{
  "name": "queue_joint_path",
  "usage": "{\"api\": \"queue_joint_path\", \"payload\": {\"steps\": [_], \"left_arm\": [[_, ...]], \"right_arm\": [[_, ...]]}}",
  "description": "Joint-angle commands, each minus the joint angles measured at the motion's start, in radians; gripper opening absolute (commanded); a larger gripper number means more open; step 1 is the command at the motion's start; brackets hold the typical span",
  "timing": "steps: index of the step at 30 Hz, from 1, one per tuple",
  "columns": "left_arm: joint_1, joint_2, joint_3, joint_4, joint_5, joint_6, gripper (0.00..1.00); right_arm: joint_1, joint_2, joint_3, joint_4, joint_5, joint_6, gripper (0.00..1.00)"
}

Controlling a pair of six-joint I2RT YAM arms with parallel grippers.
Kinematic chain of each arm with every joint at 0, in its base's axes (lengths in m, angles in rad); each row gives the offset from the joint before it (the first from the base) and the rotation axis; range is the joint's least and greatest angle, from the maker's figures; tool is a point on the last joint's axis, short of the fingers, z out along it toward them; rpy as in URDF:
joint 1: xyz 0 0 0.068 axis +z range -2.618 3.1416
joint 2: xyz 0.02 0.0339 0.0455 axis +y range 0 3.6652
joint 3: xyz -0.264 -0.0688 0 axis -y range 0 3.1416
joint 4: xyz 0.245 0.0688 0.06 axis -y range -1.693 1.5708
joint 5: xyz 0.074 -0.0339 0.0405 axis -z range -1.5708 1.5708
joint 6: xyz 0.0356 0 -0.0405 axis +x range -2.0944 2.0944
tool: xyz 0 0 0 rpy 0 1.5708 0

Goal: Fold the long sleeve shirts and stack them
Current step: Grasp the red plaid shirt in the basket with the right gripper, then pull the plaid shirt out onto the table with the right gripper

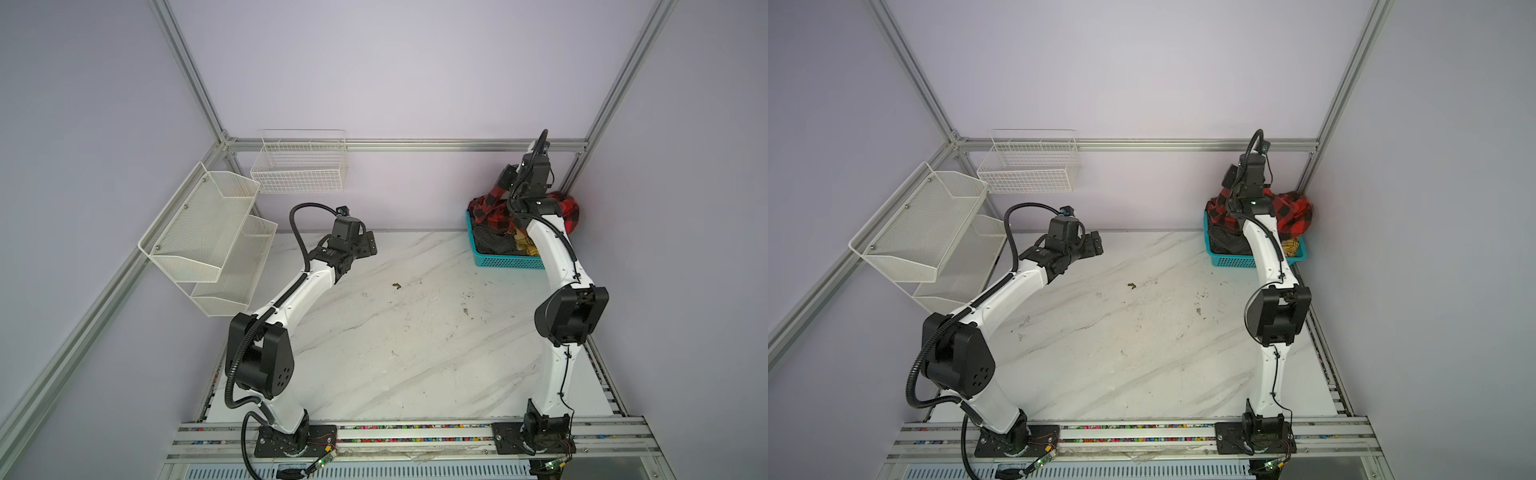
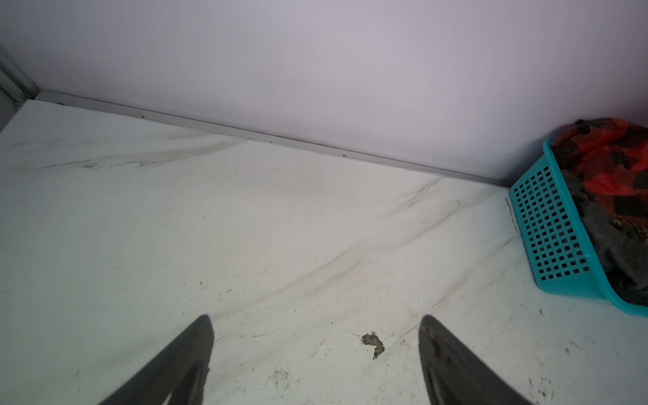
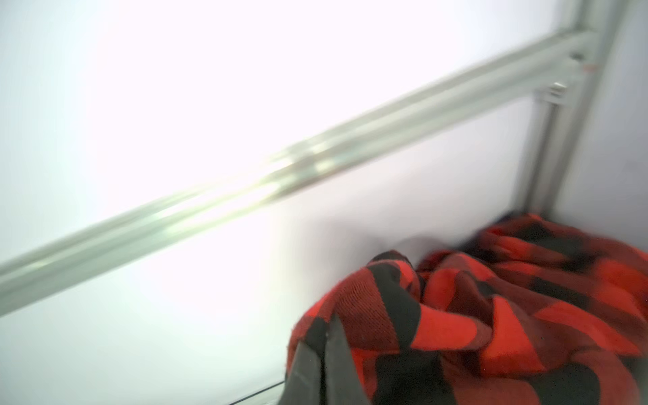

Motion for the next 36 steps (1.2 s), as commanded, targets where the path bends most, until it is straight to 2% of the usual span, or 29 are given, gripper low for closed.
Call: {"api": "queue_joint_path", "payload": {"steps": [1,4,7,10,12,15,17,19,23,25,26,29,30,31,34,36], "left_arm": [[0.022,-0.059,0.065,-0.029,-0.102,-0.071,0.89],[0.046,-0.120,-0.031,-0.049,-0.187,-0.136,0.88],[0.081,-0.210,-0.175,-0.084,-0.223,-0.200,0.88],[0.117,-0.340,-0.318,-0.123,-0.251,-0.249,0.86],[0.131,-0.419,-0.356,-0.195,-0.275,-0.286,0.86],[0.126,-0.545,-0.403,-0.278,-0.267,-0.335,0.85],[0.119,-0.624,-0.433,-0.387,-0.257,-0.434,0.85],[0.108,-0.697,-0.488,-0.429,-0.260,-0.478,0.85],[0.103,-0.795,-0.576,-0.477,-0.316,-0.505,0.85],[0.105,-0.803,-0.570,-0.494,-0.309,-0.524,0.87],[0.105,-0.796,-0.565,-0.479,-0.305,-0.503,0.87],[0.110,-0.734,-0.557,-0.437,-0.313,-0.454,0.90],[0.114,-0.710,-0.548,-0.436,-0.293,-0.453,0.90],[0.115,-0.683,-0.539,-0.428,-0.261,-0.451,0.90],[0.115,-0.622,-0.569,-0.381,-0.175,-0.464,0.90],[0.114,-0.605,-0.619,-0.336,-0.140,-0.491,0.89]], "right_arm": [[0.113,-0.043,0.009,-0.024,-0.225,0.008,0.00],[0.232,-0.109,-0.032,-0.002,-0.316,0.027,0.00],[0.327,-0.156,-0.095,-0.012,-0.326,0.043,0.00],[0.375,-0.242,-0.326,0.077,-0.339,0.106,0.00],[0.398,-0.286,-0.485,0.138,-0.383,0.143,0.00],[0.481,-0.274,-0.622,0.135,-0.520,0.156,0.00],[0.576,-0.268,-0.723,0.176,-0.614,0.172,0.00],[0.670,-0.251,-0.789,0.197,-0.698,0.162,0.00],[0.889,-0.217,-0.870,0.231,-0.742,0.104,0.00],[0.951,-0.184,-0.833,0.167,-0.757,0.081,0.00],[0.969,-0.183,-0.840,0.191,-0.759,0.098,0.00],[0.983,-0.166,-0.838,0.231,-0.690,0.144,0.00],[0.980,-0.152,-0.807,0.181,-0.617,0.141,0.00],[0.971,-0.138,-0.764,0.117,-0.490,0.141,0.00],[0.891,-0.109,-0.701,0.006,-0.294,0.173,0.00],[0.801,-0.115,-0.705,-0.024,-0.256,0.214,0.00]]}}
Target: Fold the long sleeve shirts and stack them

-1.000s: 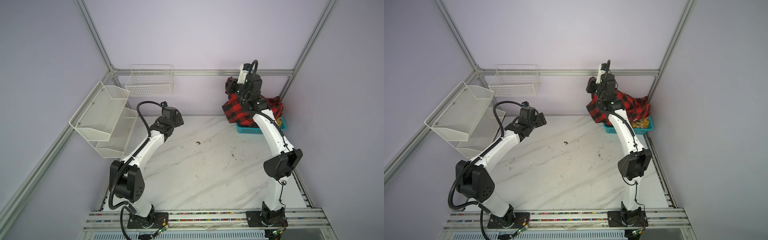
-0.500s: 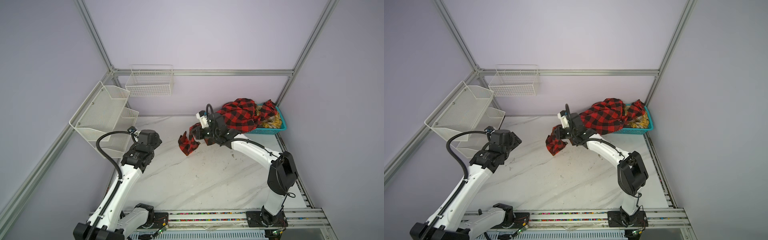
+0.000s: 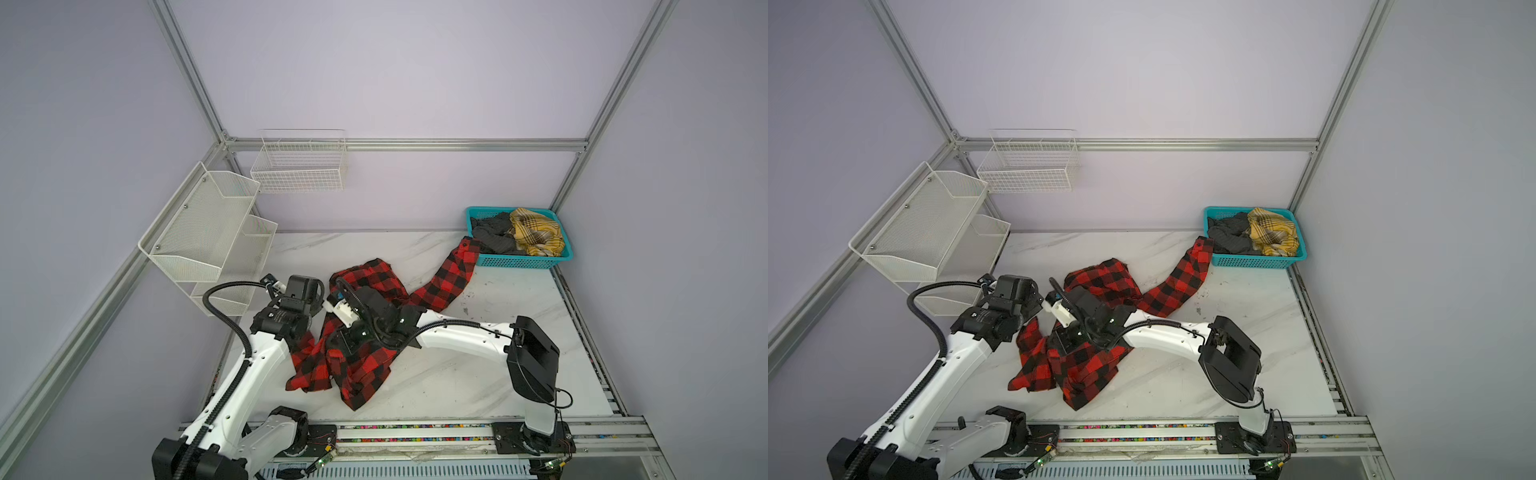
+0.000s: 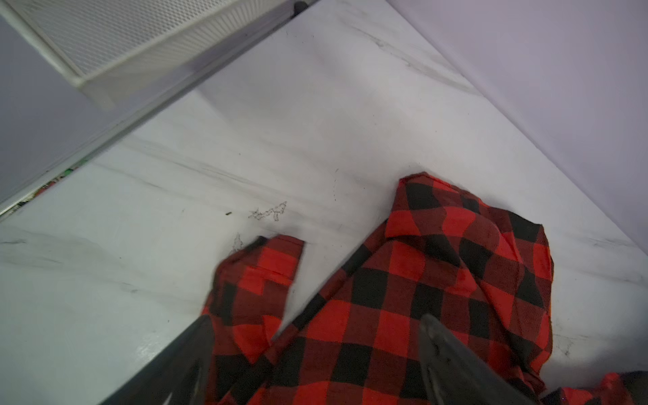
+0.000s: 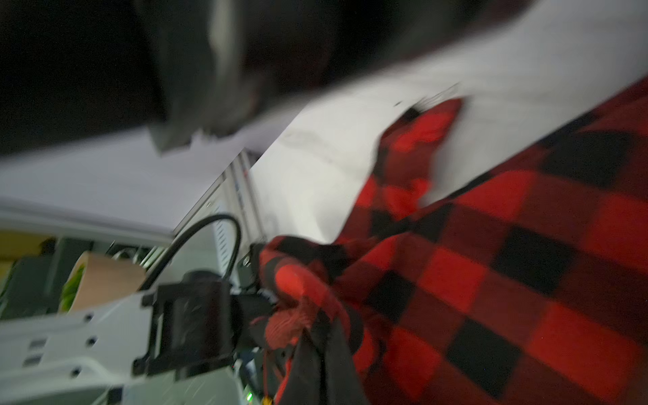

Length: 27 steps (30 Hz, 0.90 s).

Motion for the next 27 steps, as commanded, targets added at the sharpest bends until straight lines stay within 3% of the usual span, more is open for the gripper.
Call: {"api": "queue_joint_path", "payload": {"steps": [1,3,4,7,8,9,12,14,16,20,24,27], "left_arm": [[0.004,0.011,-0.093,0.101,0.086,-0.026,0.89],[0.003,0.020,-0.122,0.139,0.113,-0.019,0.90],[0.005,0.028,-0.124,0.149,0.136,-0.006,0.90],[0.000,0.069,-0.114,0.169,0.158,0.072,0.91],[0.000,0.086,-0.113,0.167,0.162,0.083,0.91],[0.000,0.100,-0.112,0.165,0.179,0.088,0.91],[-0.007,0.116,-0.112,0.152,0.260,0.080,0.91],[-0.015,0.096,-0.126,0.117,0.278,0.056,1.00],[-0.015,0.066,-0.151,0.102,0.298,0.035,1.00],[-0.004,0.040,-0.213,0.091,0.215,0.009,1.00],[0.047,0.082,-0.203,0.097,0.182,-0.028,1.00],[0.089,0.155,-0.183,0.094,0.147,-0.064,1.00]], "right_arm": [[-0.165,-0.013,0.004,-0.106,0.189,0.075,0.00],[-0.243,-0.056,-0.020,-0.123,0.252,0.119,0.00],[-0.288,-0.071,-0.027,-0.142,0.276,0.156,0.06],[-0.392,-0.064,-0.070,-0.133,0.225,0.200,0.43],[-0.399,-0.046,-0.069,-0.163,0.257,0.222,0.61],[-0.402,-0.033,-0.059,-0.192,0.275,0.221,0.69],[-0.397,-0.022,-0.034,-0.245,0.286,0.166,0.75],[-0.374,-0.034,-0.027,-0.294,0.272,0.123,0.80],[-0.324,-0.067,-0.022,-0.344,0.262,0.054,0.80],[-0.165,-0.128,-0.062,-0.390,0.309,-0.034,0.82],[-0.089,-0.111,-0.097,-0.370,0.255,-0.069,0.84],[-0.053,-0.039,-0.080,-0.398,0.286,-0.079,0.83]]}}
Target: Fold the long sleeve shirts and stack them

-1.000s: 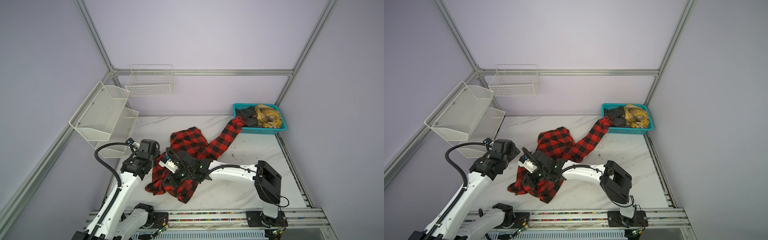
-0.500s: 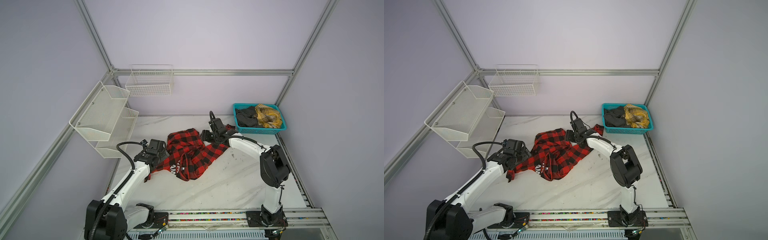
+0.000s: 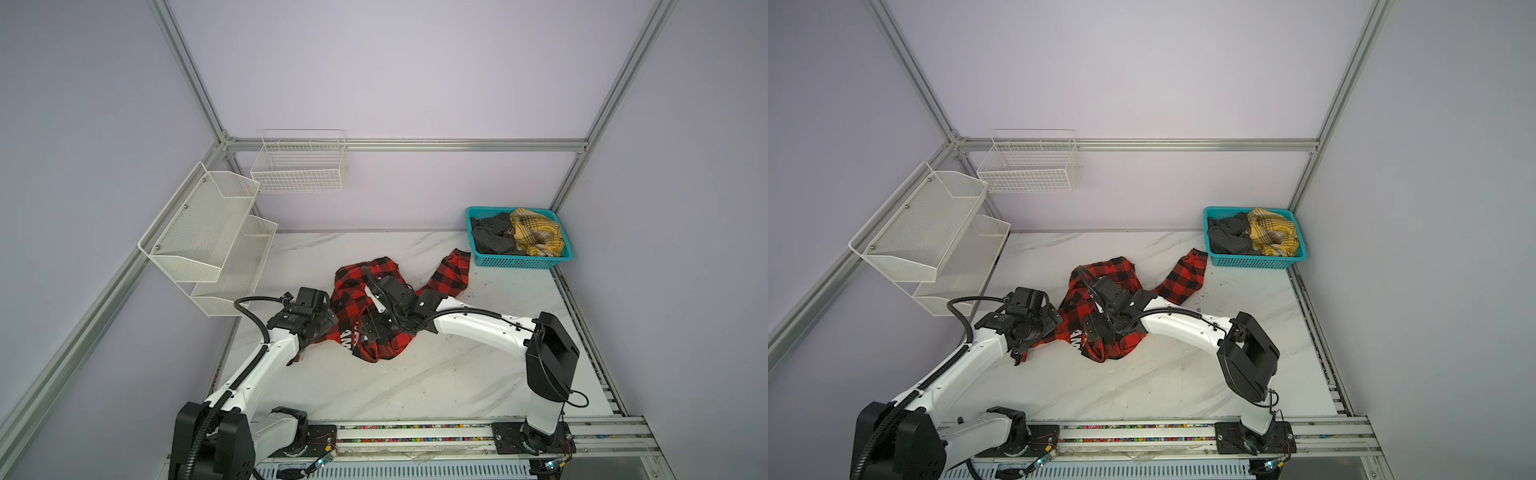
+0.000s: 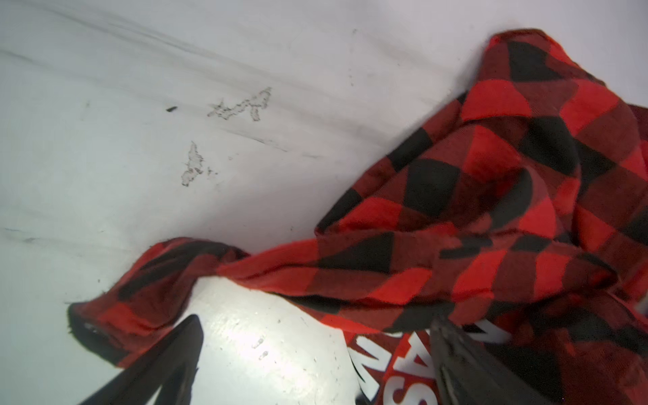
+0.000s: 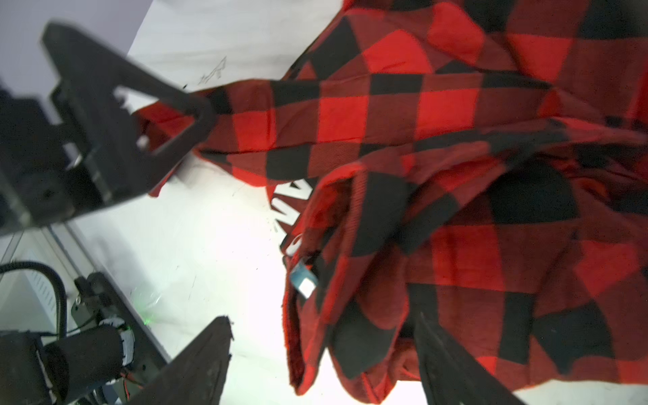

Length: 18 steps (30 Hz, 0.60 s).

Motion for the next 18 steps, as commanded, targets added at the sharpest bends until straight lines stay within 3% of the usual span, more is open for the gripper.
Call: {"api": "queue_joint_path", "payload": {"steps": [1,2,4,6,7,9,10,15,16,18], "left_arm": [[0.041,0.080,0.002,-0.006,-0.070,-0.068,1.00],[0.050,0.118,0.014,-0.012,-0.081,-0.069,1.00],[0.061,0.197,0.055,-0.043,-0.106,-0.075,0.86],[0.065,0.290,0.110,-0.074,-0.134,-0.042,0.59],[0.064,0.312,0.127,-0.084,-0.151,-0.034,0.38],[0.064,0.304,0.134,-0.091,-0.179,-0.043,0.09],[0.064,0.285,0.138,-0.092,-0.189,-0.043,0.00],[0.057,0.141,0.190,-0.110,-0.204,-0.028,0.00],[0.055,0.119,0.210,-0.112,-0.185,-0.007,0.00],[0.044,0.097,0.250,-0.116,-0.150,0.010,0.00]], "right_arm": [[0.002,0.074,-0.002,-0.077,0.049,-0.035,0.80],[0.005,0.093,0.006,-0.093,0.073,-0.021,0.74],[0.005,0.114,0.019,-0.131,0.131,0.009,0.52],[0.002,0.100,-0.006,-0.159,0.201,0.070,0.26],[-0.005,0.078,-0.035,-0.172,0.246,0.097,0.17],[-0.044,0.011,-0.113,-0.179,0.287,0.133,0.01],[-0.079,-0.040,-0.166,-0.181,0.303,0.149,0.00],[-0.374,-0.273,-0.384,-0.238,0.332,0.175,0.00],[-0.409,-0.305,-0.392,-0.255,0.346,0.170,0.07],[-0.426,-0.340,-0.364,-0.278,0.342,0.150,0.41]]}}
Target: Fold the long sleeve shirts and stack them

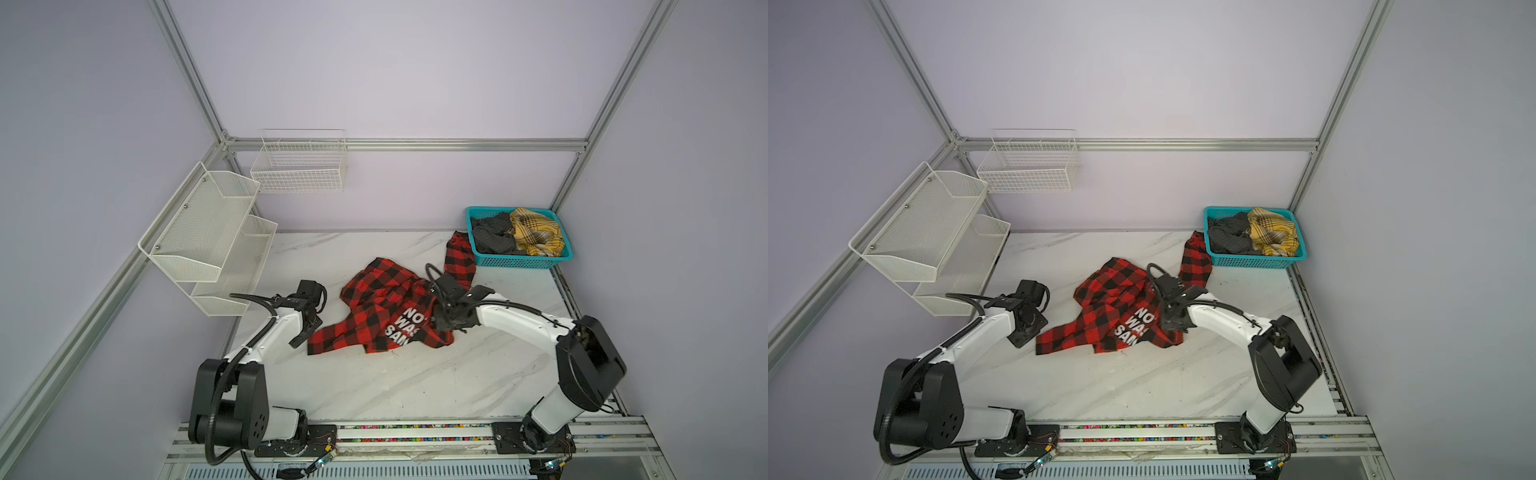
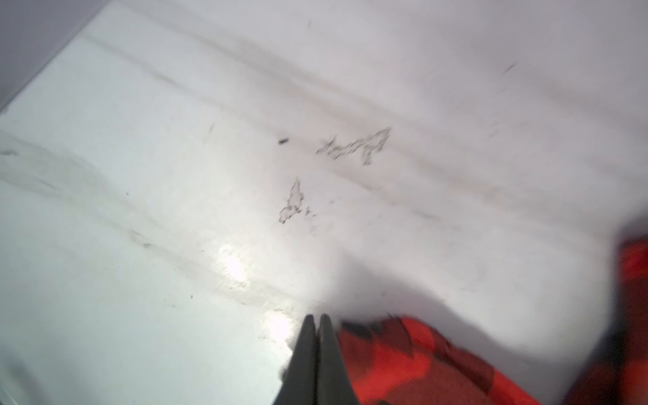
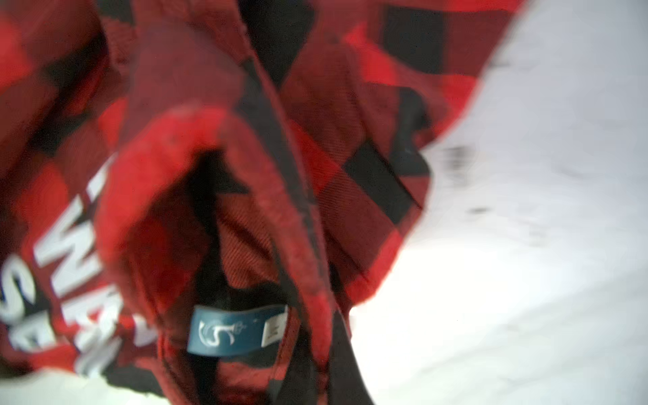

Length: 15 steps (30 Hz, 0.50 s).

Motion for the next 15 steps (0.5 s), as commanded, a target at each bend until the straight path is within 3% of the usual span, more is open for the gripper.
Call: {"api": "queue_joint_path", "payload": {"steps": [1,2,5,6,7,9,10,11,12,13,15], "left_arm": [[-0.022,-0.046,0.136,-0.012,0.024,0.044,0.00],[-0.036,-0.044,0.140,-0.014,0.041,0.048,0.00],[-0.056,-0.037,0.091,-0.012,0.157,0.024,0.01],[-0.061,-0.035,0.060,0.014,0.222,0.032,0.20],[-0.075,-0.030,0.034,0.034,0.275,0.035,0.46],[-0.130,-0.008,0.009,0.063,0.354,0.045,0.71],[-0.168,0.018,0.010,0.072,0.383,0.066,0.78],[-0.203,0.051,0.017,0.070,0.411,0.090,0.82],[-0.221,0.076,0.020,0.070,0.443,0.103,0.95],[-0.241,0.137,0.022,0.071,0.480,0.114,1.00],[-0.259,0.197,0.013,0.079,0.548,0.122,1.00]], "right_arm": [[0.001,-0.064,0.040,-0.102,0.047,0.004,0.60],[0.001,-0.071,0.060,-0.109,0.046,0.004,0.66],[0.002,-0.106,0.107,-0.093,0.053,0.013,0.72],[0.002,-0.132,0.101,-0.054,0.031,0.015,0.74],[0.002,-0.162,0.087,-0.006,0.023,0.024,0.76],[0.002,-0.209,0.038,0.114,-0.002,0.042,0.80],[0.002,-0.235,0.013,0.172,-0.009,0.044,0.93],[0.001,-0.239,0.009,0.203,-0.010,0.046,0.96],[0.001,-0.230,0.015,0.210,0.001,0.054,0.96],[0.001,-0.215,0.030,0.202,0.026,0.076,0.95],[0.001,-0.174,0.056,0.199,0.037,0.088,0.93]]}}
